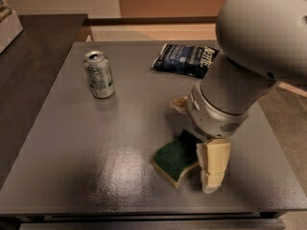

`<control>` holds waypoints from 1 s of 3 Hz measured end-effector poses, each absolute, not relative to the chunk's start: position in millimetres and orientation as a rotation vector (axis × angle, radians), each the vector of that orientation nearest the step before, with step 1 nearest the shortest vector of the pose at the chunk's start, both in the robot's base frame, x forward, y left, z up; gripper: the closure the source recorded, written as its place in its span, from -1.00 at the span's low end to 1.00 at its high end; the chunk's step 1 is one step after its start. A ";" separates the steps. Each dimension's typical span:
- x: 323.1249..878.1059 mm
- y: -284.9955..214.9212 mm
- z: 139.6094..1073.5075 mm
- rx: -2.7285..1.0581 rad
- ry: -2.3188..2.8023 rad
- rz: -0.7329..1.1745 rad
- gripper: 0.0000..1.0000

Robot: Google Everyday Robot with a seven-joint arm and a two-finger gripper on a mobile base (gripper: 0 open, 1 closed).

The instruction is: Pick sponge

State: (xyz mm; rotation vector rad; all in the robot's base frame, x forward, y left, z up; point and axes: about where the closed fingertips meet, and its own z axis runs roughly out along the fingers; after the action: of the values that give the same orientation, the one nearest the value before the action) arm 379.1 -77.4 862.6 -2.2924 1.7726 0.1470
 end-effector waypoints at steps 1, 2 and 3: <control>378.0 -72.1 851.1 -2.325 1.759 0.154 -1.00; 376.9 -70.0 841.5 -2.359 1.751 0.150 -1.00; 376.0 -70.7 834.8 -2.383 1.750 0.143 -1.00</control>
Offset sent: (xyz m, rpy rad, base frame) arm -0.0024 0.0088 -0.0362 -0.0566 0.0399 0.0628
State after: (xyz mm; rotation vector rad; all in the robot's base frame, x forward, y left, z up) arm 376.0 -70.7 834.8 -2.3829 1.7504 0.1431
